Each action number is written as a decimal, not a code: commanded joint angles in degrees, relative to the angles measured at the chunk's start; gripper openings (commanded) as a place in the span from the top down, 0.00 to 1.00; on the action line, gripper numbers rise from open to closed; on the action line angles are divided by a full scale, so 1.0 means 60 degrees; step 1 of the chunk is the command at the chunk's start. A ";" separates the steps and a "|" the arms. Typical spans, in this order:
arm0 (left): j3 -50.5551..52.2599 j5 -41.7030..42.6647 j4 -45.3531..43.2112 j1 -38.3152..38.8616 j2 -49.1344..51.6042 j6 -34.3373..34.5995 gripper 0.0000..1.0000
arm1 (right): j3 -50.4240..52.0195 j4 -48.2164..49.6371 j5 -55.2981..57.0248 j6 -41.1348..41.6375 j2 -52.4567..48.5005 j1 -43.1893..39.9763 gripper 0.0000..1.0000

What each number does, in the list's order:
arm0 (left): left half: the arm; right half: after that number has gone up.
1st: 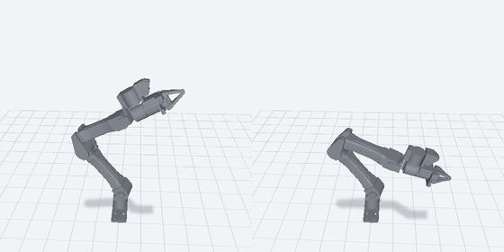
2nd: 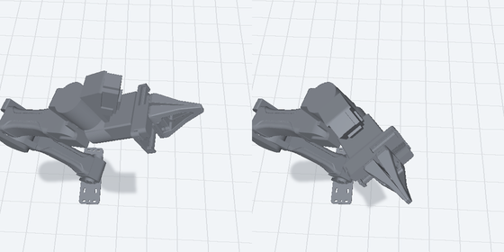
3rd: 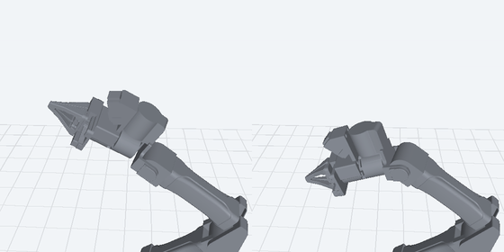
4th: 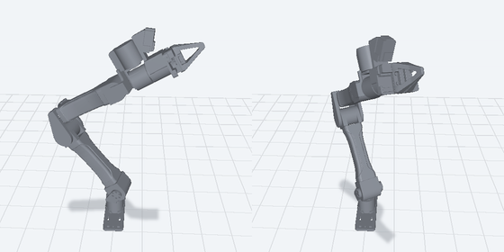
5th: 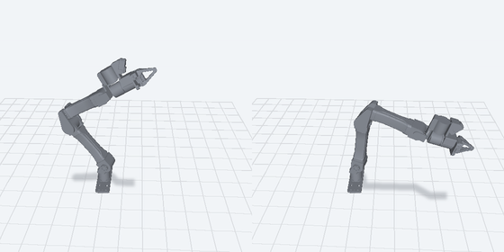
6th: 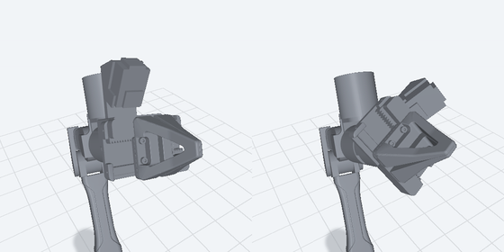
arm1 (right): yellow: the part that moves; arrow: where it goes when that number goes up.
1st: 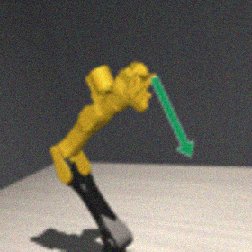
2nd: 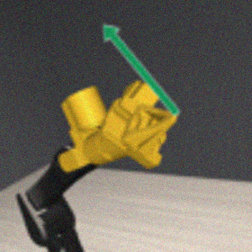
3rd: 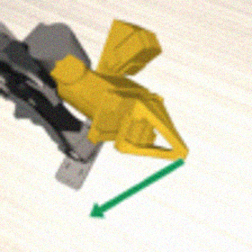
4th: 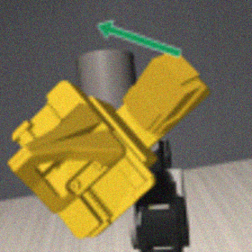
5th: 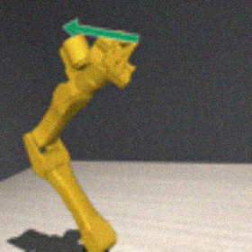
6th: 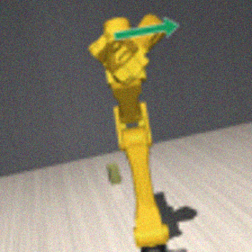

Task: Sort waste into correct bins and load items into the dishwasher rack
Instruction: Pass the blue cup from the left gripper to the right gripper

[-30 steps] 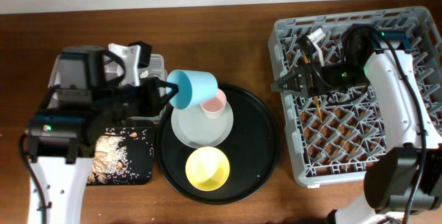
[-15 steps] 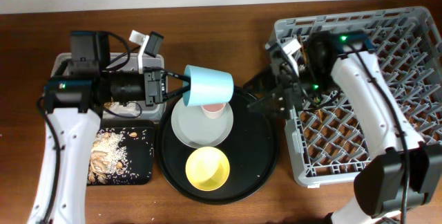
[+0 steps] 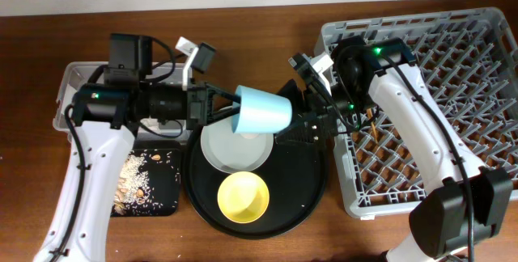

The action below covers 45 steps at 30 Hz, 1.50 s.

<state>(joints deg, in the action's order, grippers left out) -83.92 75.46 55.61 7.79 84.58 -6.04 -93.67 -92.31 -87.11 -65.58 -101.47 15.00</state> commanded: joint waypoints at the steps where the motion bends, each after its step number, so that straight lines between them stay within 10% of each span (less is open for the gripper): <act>1: -0.0109 0.0280 -0.0153 0.0193 0.0011 -0.0222 1.00 | -0.0313 0.0033 -0.0302 -0.0106 0.0047 0.0076 0.01; 18: -0.0109 0.0215 -0.0189 0.0193 0.0011 -0.0229 1.00 | -0.1319 -0.0069 -0.0244 0.0036 0.0047 0.0659 0.10; 29: -0.0109 0.0175 -0.0175 0.0193 0.0011 -0.0229 1.00 | -0.1322 0.0149 -0.0299 0.0036 0.0047 0.0452 0.40; 38: -0.0084 -0.2594 0.1024 0.0193 0.0011 -0.0226 0.99 | -0.1322 0.0124 -0.0302 0.0270 0.0047 -0.0433 0.41; 40: -0.0084 -0.3100 0.1129 0.0193 0.0011 -0.0226 0.83 | -0.1322 0.0127 -0.0299 0.0266 0.0047 -0.0437 0.41; 41: -0.0084 -0.3457 0.1137 0.0193 0.0011 -0.0222 0.58 | -0.1322 0.0131 -0.0299 0.0262 0.0047 -0.0452 0.41; 45: -0.0084 -0.4368 0.1115 0.0018 0.0011 -0.0153 0.44 | -0.1322 0.0131 -0.0270 0.0262 0.0047 -0.0579 0.42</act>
<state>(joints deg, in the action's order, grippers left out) -85.23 59.44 62.08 9.08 84.64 -7.05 -100.57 -91.46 -83.96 -63.09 -101.65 12.27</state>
